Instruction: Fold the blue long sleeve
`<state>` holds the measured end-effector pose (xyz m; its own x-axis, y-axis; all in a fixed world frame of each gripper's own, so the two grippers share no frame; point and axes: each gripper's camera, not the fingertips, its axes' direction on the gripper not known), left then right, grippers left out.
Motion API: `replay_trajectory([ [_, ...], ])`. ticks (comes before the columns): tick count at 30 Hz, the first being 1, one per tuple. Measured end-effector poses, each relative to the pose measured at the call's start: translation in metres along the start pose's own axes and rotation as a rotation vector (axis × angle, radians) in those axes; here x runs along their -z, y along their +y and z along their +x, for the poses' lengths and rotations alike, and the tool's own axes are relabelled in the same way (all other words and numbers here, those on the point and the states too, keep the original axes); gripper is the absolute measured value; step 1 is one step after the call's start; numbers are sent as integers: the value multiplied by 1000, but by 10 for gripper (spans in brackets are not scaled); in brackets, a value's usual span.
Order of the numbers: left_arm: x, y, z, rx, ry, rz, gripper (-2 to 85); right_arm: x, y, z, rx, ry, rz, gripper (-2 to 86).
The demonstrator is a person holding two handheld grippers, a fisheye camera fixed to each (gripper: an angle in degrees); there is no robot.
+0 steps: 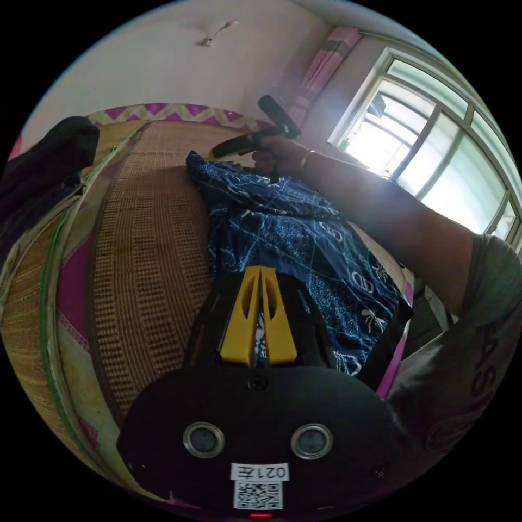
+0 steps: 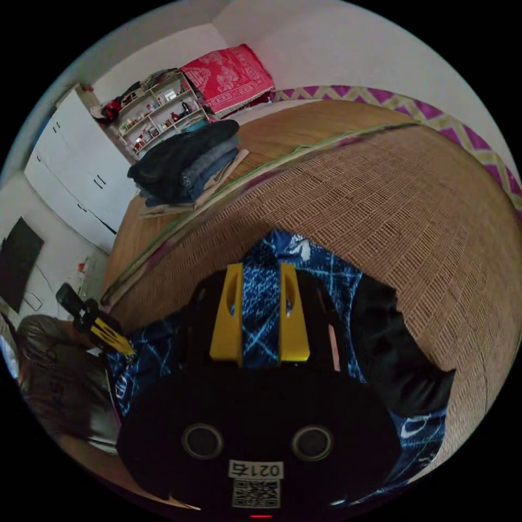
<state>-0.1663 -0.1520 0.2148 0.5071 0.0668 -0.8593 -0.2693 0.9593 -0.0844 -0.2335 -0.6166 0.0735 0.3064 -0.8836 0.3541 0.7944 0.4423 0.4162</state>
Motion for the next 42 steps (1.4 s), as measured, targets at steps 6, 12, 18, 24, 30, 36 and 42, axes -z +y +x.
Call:
replay_trajectory([
  [6,-6,8,4,101,-197,-111,-10,-20,-31,24,-10,-84,-99,24],
  [12,-10,14,17,85,-257,-142,-10,-4,-45,35,-30,-120,-61,-7],
  [18,-10,22,28,74,-283,-153,-10,-14,-57,47,-43,-115,-48,-7],
  [24,-12,27,32,76,-264,-153,-10,-21,-45,59,-113,-154,-52,16],
  [30,-13,29,37,74,-254,-156,-10,101,11,47,-92,-85,135,89],
  [36,-16,31,39,84,-239,-155,-10,239,150,54,-184,328,32,49],
  [42,-18,32,44,81,-242,-154,-10,289,278,61,-333,364,-67,52],
])
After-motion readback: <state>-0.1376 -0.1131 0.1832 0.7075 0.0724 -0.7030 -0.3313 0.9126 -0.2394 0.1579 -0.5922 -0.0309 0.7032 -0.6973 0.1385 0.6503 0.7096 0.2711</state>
